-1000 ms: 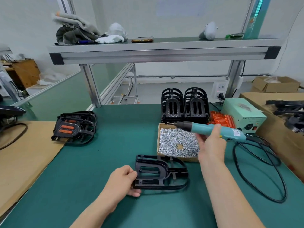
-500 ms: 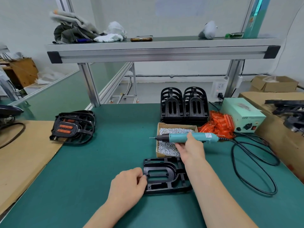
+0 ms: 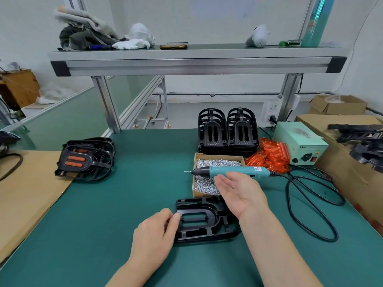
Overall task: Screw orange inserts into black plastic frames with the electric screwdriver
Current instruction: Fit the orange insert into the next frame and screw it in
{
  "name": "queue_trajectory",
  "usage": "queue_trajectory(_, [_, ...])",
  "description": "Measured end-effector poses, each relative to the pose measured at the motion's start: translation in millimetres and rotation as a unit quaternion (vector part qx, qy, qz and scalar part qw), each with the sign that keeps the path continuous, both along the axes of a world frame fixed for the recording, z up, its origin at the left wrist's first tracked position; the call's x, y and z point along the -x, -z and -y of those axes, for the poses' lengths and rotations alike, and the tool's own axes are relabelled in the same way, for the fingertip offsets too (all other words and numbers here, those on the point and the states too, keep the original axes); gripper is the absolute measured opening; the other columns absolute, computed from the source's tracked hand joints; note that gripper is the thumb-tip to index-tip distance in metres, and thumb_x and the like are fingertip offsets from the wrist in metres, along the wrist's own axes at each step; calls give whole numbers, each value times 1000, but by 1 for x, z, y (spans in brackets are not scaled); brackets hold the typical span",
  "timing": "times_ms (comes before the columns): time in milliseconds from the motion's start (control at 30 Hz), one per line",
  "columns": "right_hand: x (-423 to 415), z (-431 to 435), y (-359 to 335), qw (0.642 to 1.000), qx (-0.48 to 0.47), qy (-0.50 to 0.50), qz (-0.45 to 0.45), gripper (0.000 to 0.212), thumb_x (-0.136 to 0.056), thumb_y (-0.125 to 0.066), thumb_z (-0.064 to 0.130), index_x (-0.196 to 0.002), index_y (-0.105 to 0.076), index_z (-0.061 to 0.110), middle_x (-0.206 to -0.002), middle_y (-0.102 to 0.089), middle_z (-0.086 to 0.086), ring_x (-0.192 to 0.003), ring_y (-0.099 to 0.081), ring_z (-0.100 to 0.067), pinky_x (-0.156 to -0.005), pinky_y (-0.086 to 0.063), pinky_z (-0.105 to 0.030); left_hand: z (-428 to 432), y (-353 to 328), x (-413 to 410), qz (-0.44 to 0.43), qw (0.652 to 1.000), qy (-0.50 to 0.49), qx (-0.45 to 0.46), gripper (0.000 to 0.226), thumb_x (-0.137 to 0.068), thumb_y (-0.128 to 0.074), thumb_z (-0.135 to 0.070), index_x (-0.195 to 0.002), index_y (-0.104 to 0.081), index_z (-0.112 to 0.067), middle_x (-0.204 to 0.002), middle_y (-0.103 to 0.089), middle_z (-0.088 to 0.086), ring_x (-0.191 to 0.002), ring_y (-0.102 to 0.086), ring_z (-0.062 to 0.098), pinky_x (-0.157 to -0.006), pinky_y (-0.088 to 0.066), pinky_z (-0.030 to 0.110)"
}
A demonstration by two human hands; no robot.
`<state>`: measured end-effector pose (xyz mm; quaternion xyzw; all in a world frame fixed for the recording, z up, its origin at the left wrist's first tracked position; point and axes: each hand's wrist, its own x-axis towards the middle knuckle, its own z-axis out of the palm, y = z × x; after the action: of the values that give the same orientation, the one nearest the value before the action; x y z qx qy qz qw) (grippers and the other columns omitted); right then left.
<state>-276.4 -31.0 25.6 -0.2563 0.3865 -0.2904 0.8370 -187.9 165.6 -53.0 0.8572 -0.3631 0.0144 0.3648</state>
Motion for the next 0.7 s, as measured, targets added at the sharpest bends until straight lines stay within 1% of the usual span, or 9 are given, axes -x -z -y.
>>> queue_trajectory(33, [2,0,-3,1000,4,-8,11,7,-95,-56,-10,-102,-58,-10,-106,-65,-28,-96,-68,-31,-91,-58,-39,0,0,0,-1,1000,0,1,47,-92,-37,-61,-69,-41,-20,-59,-51,-4,-61,-47,18,-60,-45,32])
queue_trajectory(100, [5,6,-7,999,37,-15,28,8,-93,-61,-8,-101,-62,-6,-86,-70,-17,-73,-71,-20,-67,-61,-29,-1,1,0,-3,1000,0,0,47,-93,-36,-59,-71,-42,-18,-59,-51,-2,-62,-47,19,-62,-46,32])
queue_trajectory(133, [6,13,-11,997,74,-6,24,11,-93,-62,-6,-104,-63,-4,-83,-71,-13,-67,-70,-15,-60,-59,-25,-1,1,-1,-4,1000,1,-1,47,-94,-36,-58,-72,-42,-17,-59,-51,-2,-63,-47,20,-63,-47,33])
queue_trajectory(200, [3,35,-16,977,207,25,-49,14,-94,-62,-2,-106,-64,5,-91,-71,-9,-68,-69,-11,-61,-57,-22,0,2,-1,-6,1000,2,-2,45,-96,-38,-53,-72,-41,-16,-60,-50,-1,-63,-47,21,-63,-47,34])
queue_trajectory(300, [-5,82,-18,875,418,44,-240,17,-93,-63,3,-98,-65,19,-104,-69,-5,-90,-66,-16,-82,-58,-36,0,2,-3,-8,1000,3,-7,43,-97,-41,-50,-70,-38,-17,-58,-48,-2,-62,-45,21,-61,-45,32])
queue_trajectory(400, [-13,126,-12,766,521,-6,-377,15,-92,-63,10,-101,-67,22,-110,-69,-1,-106,-62,-22,-96,-52,-44,1,3,-5,-18,1000,3,1,42,-98,-44,-45,-66,-33,-20,-58,-47,-6,-57,-38,19,-57,-41,32])
queue_trajectory(500, [-20,157,-7,652,560,-76,-506,22,-91,-64,17,-113,-67,20,-119,-68,-4,-112,-61,-29,-96,-52,-42,2,5,-8,-29,1000,1,7,43,-99,-48,-40,-64,-30,-23,-61,-48,-11,-56,-34,17,-55,-38,31])
queue_trajectory(567, [-23,168,-5,584,569,-108,-569,23,-91,-63,21,-114,-66,19,-117,-69,-7,-111,-61,-33,-94,-52,-39,1,6,-9,-34,999,2,14,43,-99,-49,-41,-65,-31,-22,-59,-47,-10,-56,-35,16,-55,-39,31])
queue_trajectory(700, [-26,176,1,472,587,-159,-638,18,-88,-63,31,-95,-60,15,-107,-70,-10,-103,-61,-34,-85,-45,-35,0,7,-8,-38,999,15,10,44,-90,-48,-61,-66,-45,-24,-62,-54,-12,-60,-47,13,-55,-40,23])
